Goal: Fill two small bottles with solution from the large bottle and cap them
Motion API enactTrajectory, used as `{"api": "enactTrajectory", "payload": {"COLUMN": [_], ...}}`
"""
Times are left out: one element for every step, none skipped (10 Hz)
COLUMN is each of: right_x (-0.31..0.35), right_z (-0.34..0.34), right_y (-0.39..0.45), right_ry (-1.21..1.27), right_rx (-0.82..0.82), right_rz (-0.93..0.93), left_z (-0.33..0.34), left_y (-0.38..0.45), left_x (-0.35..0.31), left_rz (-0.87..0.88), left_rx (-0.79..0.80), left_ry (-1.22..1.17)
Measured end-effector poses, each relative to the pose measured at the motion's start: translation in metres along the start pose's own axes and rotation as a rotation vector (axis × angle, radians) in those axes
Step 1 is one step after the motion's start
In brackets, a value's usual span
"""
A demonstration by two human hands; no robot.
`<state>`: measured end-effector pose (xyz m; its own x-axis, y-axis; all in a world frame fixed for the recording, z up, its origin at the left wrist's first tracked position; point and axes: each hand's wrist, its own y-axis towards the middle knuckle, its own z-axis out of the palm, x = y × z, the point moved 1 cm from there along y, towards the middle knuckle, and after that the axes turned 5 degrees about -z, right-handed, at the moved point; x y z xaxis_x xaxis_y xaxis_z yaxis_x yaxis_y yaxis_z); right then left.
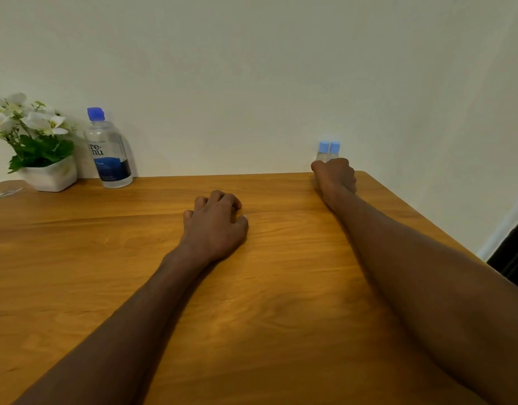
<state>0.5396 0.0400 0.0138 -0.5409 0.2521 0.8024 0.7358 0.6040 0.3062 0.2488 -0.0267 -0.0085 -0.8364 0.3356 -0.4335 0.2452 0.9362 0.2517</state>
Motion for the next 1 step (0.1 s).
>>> {"api": "enactTrajectory", "payload": {"right_x": [0.0028], "right_z": [0.0019], "right_y": [-0.0048], "right_ry": [0.008], "right_rx": [0.102], "right_rz": [-0.108], "left_z": [-0.0003], "left_y": [0.0011], "left_x": [0.0013], "left_rz": [-0.002], "left_rx": [-0.010], "left_ry": [-0.019]}}
